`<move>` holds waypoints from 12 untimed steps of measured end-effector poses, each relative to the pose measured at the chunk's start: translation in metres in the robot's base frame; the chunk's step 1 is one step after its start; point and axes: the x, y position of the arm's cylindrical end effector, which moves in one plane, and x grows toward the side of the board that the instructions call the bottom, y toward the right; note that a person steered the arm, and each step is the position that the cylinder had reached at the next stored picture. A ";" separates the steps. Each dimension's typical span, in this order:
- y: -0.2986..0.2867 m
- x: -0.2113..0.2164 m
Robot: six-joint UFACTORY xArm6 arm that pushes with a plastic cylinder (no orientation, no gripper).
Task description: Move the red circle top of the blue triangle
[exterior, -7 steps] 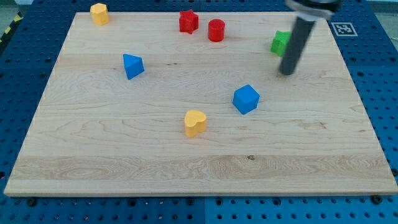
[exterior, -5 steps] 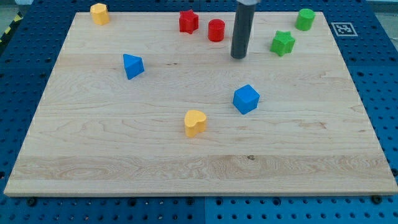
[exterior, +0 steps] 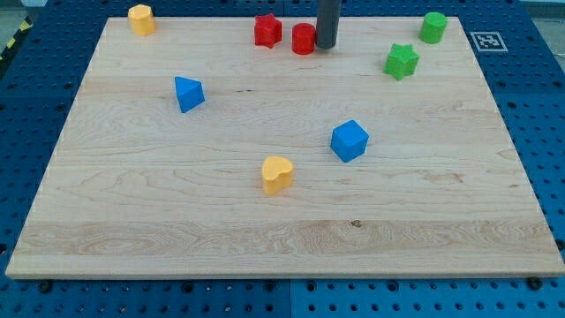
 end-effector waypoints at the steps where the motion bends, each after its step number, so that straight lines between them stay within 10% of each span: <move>1: 0.007 -0.017; 12: -0.070 0.081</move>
